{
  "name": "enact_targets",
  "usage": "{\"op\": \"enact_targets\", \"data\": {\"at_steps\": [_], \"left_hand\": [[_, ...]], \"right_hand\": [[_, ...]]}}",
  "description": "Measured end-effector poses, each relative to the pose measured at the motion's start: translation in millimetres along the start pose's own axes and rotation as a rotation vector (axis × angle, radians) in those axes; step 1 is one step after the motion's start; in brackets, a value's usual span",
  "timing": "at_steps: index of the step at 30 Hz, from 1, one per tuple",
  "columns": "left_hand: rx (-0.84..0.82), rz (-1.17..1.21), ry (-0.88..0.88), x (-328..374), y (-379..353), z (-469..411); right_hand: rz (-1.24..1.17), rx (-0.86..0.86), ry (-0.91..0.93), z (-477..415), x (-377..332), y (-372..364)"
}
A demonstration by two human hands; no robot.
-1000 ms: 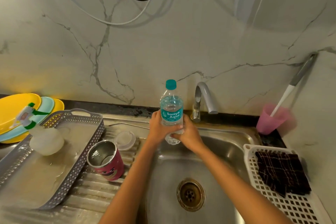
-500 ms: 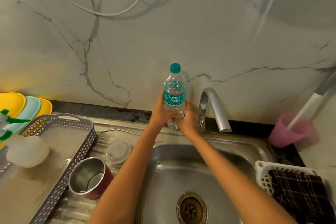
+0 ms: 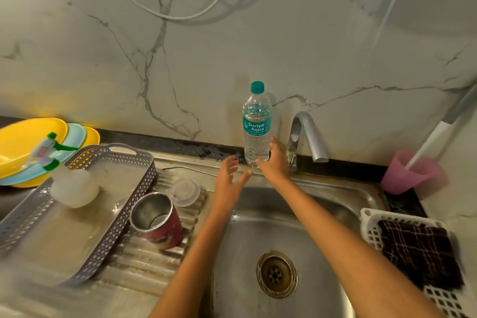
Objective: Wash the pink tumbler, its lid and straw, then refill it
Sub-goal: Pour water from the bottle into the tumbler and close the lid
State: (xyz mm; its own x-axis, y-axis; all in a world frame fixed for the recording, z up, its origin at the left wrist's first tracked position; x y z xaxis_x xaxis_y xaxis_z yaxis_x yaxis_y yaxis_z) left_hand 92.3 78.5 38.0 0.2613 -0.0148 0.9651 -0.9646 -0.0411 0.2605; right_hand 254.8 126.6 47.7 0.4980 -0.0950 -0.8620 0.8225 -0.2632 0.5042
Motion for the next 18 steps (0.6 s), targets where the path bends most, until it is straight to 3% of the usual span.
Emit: {"op": "enact_targets", "data": {"at_steps": [3, 7, 18], "left_hand": [[-0.002, 0.005, 0.004, -12.9, 18.8, 49.4], [0.053, 0.013, 0.016, -25.7, 52.1, 102.7], [0.555, -0.069, 0.185, -84.5, 168.8, 182.2]], "right_hand": [[0.010, 0.024, -0.017, 22.7, 1.5, -2.0], [0.013, -0.091, -0.002, 57.9, 5.2, -32.9], [0.102, -0.412, 0.146, 103.4, -26.4, -121.1]]}}
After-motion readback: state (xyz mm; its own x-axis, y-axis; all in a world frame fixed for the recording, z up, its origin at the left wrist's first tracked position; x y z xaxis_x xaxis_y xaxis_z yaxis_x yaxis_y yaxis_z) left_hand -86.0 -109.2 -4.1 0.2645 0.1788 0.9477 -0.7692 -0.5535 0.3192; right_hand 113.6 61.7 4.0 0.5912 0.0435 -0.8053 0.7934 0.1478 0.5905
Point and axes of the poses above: each hand's wrist, its own z-axis away from the middle knuckle, its own y-axis out of the back of the hand, x = y × z, the point moved 10 cm from there along -z, towards the middle knuckle, and after that the axes turned 1 degree about -z, right-handed, at the moved point
